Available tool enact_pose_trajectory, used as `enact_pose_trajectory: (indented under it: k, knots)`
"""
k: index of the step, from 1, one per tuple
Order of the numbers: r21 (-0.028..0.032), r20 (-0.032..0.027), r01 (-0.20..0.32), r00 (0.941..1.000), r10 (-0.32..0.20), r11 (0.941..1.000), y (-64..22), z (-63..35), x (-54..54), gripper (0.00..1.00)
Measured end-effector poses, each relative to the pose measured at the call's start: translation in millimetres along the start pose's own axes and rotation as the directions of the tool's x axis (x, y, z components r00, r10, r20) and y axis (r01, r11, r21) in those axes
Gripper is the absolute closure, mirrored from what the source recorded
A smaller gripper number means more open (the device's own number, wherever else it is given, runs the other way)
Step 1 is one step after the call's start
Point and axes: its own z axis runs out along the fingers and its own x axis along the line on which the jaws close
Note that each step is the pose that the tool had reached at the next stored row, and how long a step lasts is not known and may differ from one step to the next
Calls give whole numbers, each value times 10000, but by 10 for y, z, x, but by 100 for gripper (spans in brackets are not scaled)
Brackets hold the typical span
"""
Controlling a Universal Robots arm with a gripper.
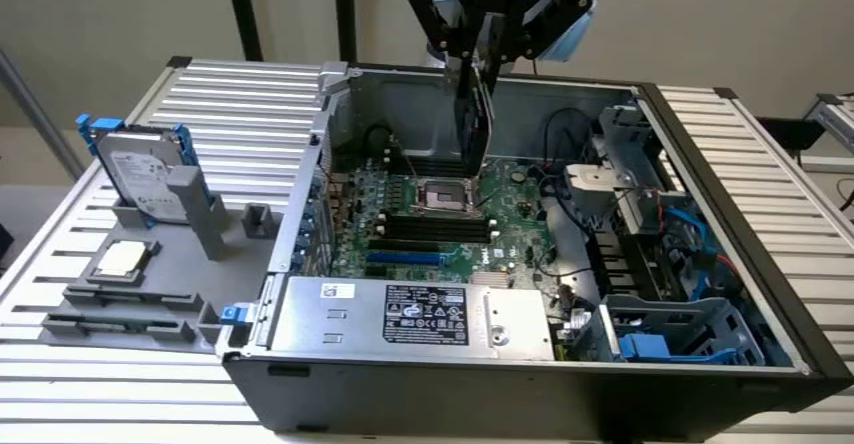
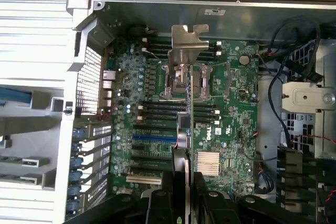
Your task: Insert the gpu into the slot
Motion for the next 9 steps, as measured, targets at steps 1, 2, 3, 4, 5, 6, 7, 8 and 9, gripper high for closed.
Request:
enact_pose_trajectory:
  k: [1, 2, 3, 4, 5, 6, 7, 8, 9]
  knots:
    - [6, -13, 185, 9998, -185, 9998, 0, 1, 0, 74]
    - [10, -26, 364, 9993, -364, 9993, 0, 2, 0, 74]
    - [14, -39, 543, 9985, -543, 9985, 0, 4, 0, 74]
    - [19, -52, 722, 9974, -722, 9974, 0, 5, 0, 74]
    - [23, -67, 912, 9958, -912, 9958, 0, 6, 0, 74]
    - [27, -79, 1078, 9941, -1078, 9942, -1, 7, 0, 74]
    - [30, -93, 1273, 9918, -1273, 9919, -1, 9, 0, 74]
    - [33, -106, 1440, 9895, -1439, 9896, -1, 10, 0, 74]
    - [37, -121, 1628, 9866, -1628, 9866, -1, 12, 0, 74]
